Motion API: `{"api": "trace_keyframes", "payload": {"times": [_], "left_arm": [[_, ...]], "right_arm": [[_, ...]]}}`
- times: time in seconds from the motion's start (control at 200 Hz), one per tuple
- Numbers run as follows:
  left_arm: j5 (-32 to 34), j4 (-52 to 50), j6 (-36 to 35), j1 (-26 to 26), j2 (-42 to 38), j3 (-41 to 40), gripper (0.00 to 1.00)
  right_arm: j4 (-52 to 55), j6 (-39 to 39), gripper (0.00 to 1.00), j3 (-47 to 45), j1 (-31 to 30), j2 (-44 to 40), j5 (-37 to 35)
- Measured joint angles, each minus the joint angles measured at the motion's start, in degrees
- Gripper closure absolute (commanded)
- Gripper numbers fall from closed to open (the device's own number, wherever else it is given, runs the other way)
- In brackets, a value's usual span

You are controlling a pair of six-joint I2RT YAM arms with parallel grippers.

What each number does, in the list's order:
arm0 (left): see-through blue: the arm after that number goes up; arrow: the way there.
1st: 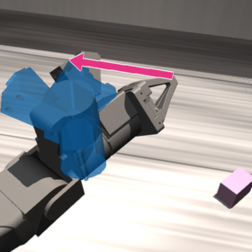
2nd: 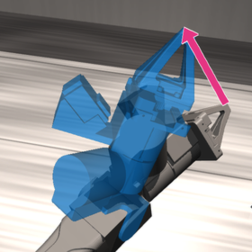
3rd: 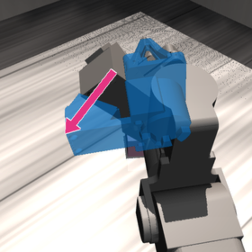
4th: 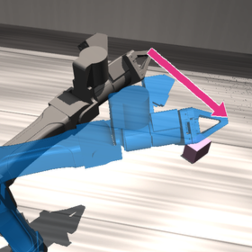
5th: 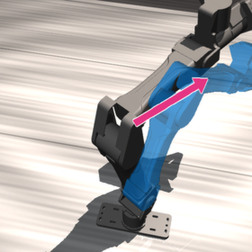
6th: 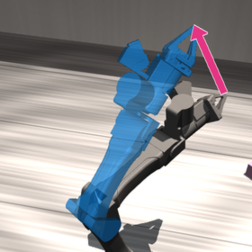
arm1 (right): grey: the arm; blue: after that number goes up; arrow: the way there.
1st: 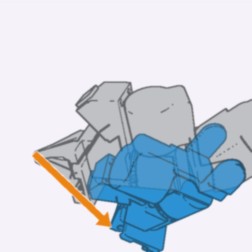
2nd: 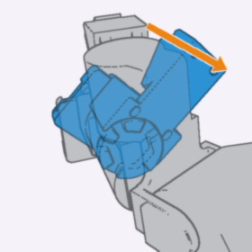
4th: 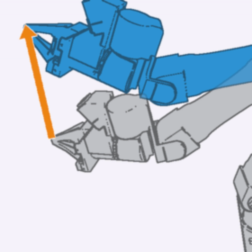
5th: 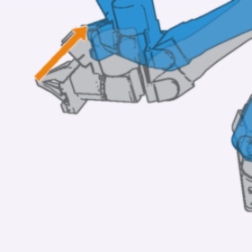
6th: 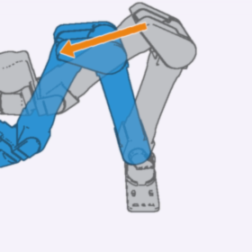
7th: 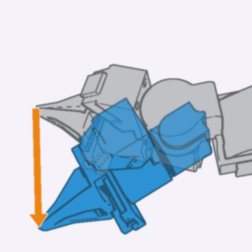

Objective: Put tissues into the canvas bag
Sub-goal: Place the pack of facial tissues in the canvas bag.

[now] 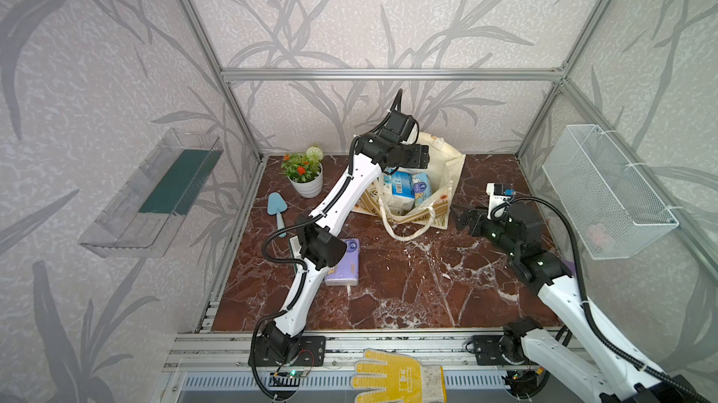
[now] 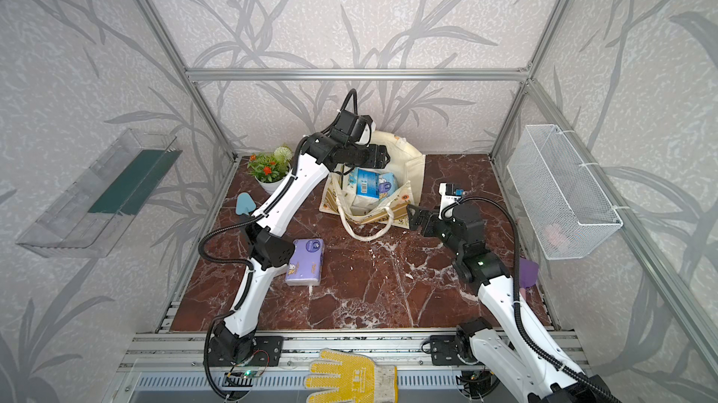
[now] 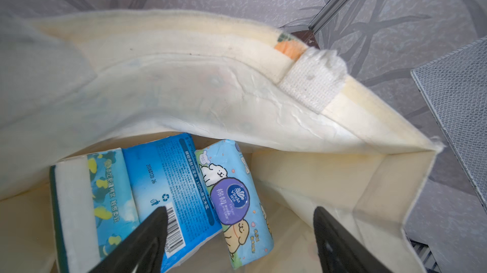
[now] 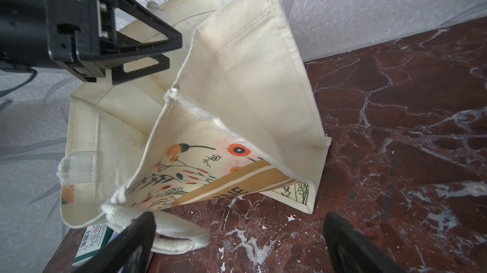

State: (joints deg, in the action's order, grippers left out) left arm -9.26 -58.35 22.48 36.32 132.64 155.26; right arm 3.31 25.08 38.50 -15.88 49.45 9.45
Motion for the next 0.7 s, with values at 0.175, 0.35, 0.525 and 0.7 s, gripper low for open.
{"api": "trace_keyframes", "payload": {"times": [0.175,0.35,0.525,0.7], "left_arm": [[1.1,0.0,-1.2,1.1,-5.1,-1.7,0.15],[3.8,-0.4,-2.6,1.8,-10.6,-5.6,0.14],[7.3,1.0,-3.0,2.0,-18.7,-16.7,0.11],[11.2,4.9,-2.7,2.0,-29.0,-32.2,0.07]], "right_arm": [[0.0,0.0,0.01,0.0,0.0,0.0,0.7],[0.0,0.0,0.01,-0.2,0.0,-0.9,1.0],[-0.2,-0.1,0.01,-0.2,0.0,-1.6,1.2],[-0.5,-0.2,0.01,-0.2,0.0,-1.6,1.7]]}}
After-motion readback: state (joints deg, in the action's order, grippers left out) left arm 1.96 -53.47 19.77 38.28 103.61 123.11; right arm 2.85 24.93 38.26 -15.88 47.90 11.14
